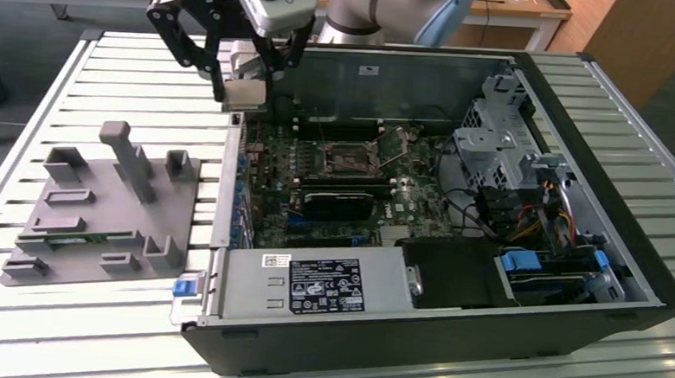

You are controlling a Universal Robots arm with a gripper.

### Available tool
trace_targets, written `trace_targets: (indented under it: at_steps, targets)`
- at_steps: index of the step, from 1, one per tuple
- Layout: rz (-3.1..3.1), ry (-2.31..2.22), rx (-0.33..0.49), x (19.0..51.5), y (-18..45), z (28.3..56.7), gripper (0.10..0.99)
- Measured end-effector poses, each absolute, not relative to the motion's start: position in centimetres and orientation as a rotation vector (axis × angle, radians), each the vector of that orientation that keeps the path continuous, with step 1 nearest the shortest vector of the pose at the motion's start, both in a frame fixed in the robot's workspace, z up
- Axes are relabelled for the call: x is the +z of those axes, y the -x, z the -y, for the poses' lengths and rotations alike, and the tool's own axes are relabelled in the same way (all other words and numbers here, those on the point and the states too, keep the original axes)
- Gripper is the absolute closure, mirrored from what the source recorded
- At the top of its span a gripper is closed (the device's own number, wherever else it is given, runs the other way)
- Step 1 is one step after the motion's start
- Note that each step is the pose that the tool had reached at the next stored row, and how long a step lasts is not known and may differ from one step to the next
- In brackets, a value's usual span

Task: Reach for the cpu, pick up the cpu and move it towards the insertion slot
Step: 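Pick up the cpu and move it towards the insertion slot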

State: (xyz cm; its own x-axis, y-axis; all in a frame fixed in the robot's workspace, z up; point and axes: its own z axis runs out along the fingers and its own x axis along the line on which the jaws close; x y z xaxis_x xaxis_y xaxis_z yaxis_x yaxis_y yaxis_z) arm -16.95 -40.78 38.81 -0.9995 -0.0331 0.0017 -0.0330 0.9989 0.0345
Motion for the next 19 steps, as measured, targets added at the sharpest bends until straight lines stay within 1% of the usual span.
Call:
trace_targets:
  at_steps: [12, 13, 14, 19]
  targets:
    - [3.138, -0.052, -0.054, 38.8, 14.2, 39.9, 0.545]
    - [3.138, -0.052, -0.054, 38.7, 13.0, 39.0, 0.545]
    - [3.138, -0.052, -0.054, 38.7, 12.7, 38.6, 0.545]
    - [3.139, -0.052, -0.054, 38.7, 12.0, 37.9, 0.545]
